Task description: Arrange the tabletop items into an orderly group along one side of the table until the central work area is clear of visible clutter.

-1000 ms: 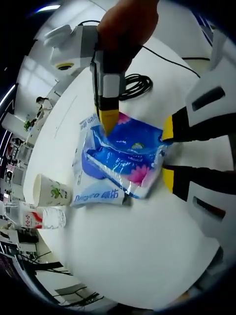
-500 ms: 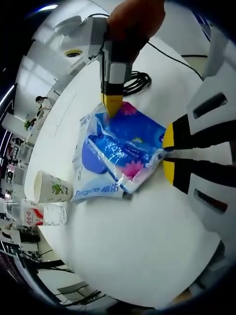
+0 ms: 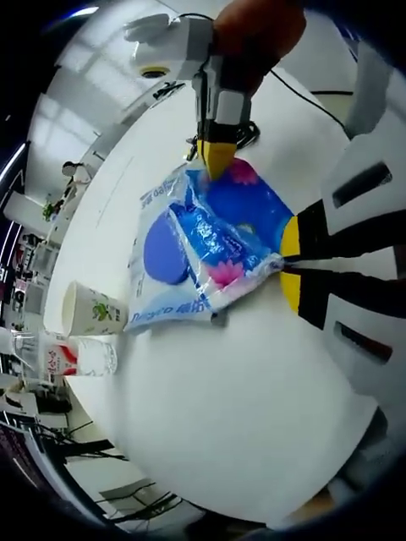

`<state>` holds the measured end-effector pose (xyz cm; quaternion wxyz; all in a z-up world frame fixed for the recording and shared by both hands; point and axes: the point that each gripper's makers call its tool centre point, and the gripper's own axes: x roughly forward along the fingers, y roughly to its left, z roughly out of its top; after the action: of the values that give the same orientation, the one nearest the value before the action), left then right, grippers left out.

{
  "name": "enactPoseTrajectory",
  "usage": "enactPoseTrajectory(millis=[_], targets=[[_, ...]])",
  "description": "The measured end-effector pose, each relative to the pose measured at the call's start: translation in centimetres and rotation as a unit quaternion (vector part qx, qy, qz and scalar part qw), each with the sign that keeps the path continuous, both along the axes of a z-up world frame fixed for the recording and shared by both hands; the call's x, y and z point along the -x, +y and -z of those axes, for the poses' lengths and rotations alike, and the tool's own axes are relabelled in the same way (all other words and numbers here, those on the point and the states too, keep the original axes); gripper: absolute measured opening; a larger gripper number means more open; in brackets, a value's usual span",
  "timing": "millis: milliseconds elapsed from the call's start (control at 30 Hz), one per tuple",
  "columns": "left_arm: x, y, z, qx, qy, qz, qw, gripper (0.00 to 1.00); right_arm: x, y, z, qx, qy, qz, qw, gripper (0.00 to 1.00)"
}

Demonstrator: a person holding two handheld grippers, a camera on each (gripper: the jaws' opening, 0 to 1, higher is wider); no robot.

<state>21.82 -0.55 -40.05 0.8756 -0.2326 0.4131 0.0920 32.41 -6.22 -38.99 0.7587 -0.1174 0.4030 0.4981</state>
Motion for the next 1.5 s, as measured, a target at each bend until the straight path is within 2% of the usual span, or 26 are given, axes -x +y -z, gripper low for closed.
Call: enactPoseTrajectory(millis=[467,667,1333,1500], targets=[[0.0,0.6,0.2,-0.003,0.001,0.002,1.0000,0.00,1.0,-1.4,0.3,-0.003,0.008,0.030,0.9995,0.00],[-0.1,1.0,-0.1,-0.009,-0.001,0.005,0.9999,0.00,2.3,-2.4,0.4,-0.004,0.013,0.044,0.9990,0.00],[-0.9,0.0,-0.5,-0.025,-0.006,0.053,0.9983,0.00,3.4,-4.8,0.8,-0.015,0.021,0.104,0.9943,0.00],[-0.9,-0.1,-0.7,-0.027,-0.008,0.061,0.9977,0.00,4.3,-5.1,0.7,-0.015,0.025,0.112,0.9933,0.00]])
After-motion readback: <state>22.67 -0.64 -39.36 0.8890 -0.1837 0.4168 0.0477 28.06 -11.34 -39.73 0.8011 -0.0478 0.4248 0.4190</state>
